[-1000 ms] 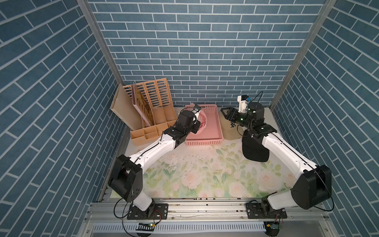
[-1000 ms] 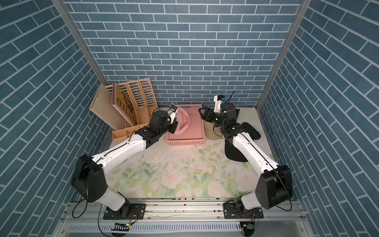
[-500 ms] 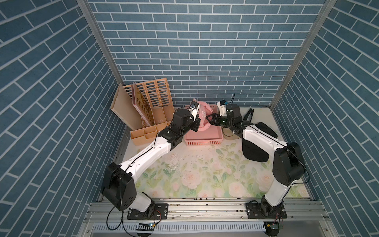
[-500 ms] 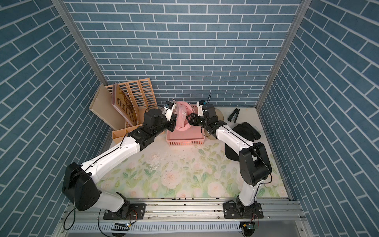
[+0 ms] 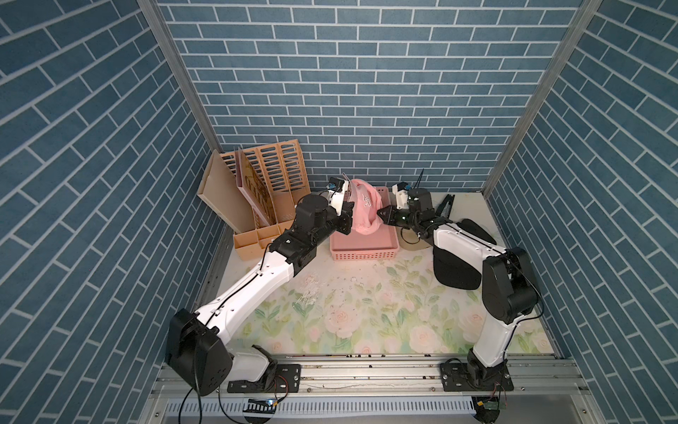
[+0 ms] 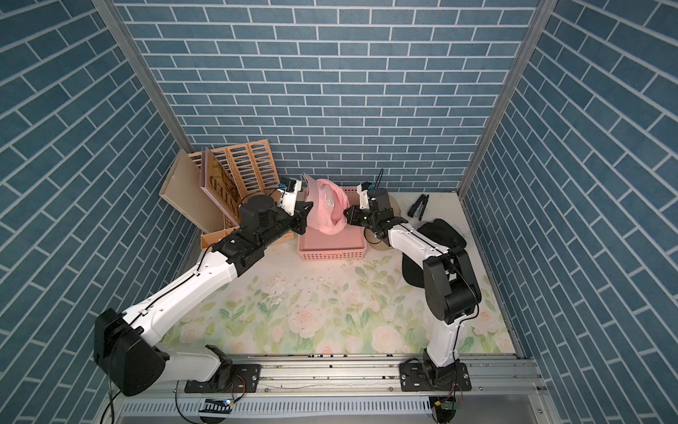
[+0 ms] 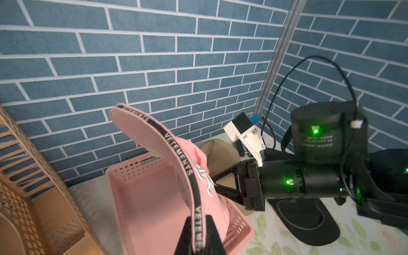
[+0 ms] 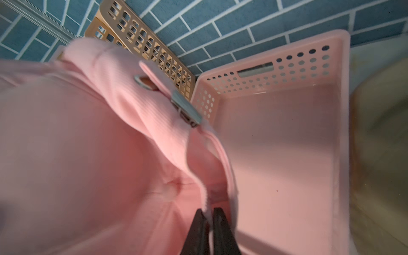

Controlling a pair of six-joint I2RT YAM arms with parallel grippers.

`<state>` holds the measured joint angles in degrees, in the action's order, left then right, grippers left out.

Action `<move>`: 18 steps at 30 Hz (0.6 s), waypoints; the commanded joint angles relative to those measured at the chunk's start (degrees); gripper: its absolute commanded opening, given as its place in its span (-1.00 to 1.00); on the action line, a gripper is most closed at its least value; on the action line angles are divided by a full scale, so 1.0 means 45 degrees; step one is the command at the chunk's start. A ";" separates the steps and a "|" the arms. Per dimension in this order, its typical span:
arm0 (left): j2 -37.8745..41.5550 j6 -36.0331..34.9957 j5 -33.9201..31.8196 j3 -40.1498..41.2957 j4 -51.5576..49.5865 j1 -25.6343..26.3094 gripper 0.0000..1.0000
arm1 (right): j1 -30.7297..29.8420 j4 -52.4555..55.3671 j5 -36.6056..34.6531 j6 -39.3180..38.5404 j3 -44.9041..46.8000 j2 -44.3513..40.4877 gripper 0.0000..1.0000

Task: Turn the baseball cap inside out
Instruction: Turn over the baseball cap.

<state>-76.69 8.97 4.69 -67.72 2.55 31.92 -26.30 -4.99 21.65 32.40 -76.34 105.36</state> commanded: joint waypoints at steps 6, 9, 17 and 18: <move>0.0922 0.2862 0.1898 0.0223 0.2655 -0.0994 -1.00 | 0.0071 -0.0839 0.1305 -0.0465 0.0600 0.0607 -0.57; 0.0837 0.3124 0.1815 0.0163 0.2618 -0.1001 -1.00 | 0.0025 -0.1418 0.1706 -0.0267 0.0898 0.0482 -0.50; 0.0241 0.5099 -0.0057 -0.0199 0.1891 -0.1255 -1.00 | -0.0123 -0.0233 0.0885 -0.1434 0.0948 -0.1555 0.17; 0.0207 0.5324 -0.0311 -0.0230 0.1861 -0.1263 -1.00 | -0.0122 0.0199 0.0431 -0.1698 0.0949 -0.1899 0.19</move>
<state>-75.40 28.05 7.11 -66.85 7.90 27.05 -26.52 -7.18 26.68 29.30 -72.14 102.74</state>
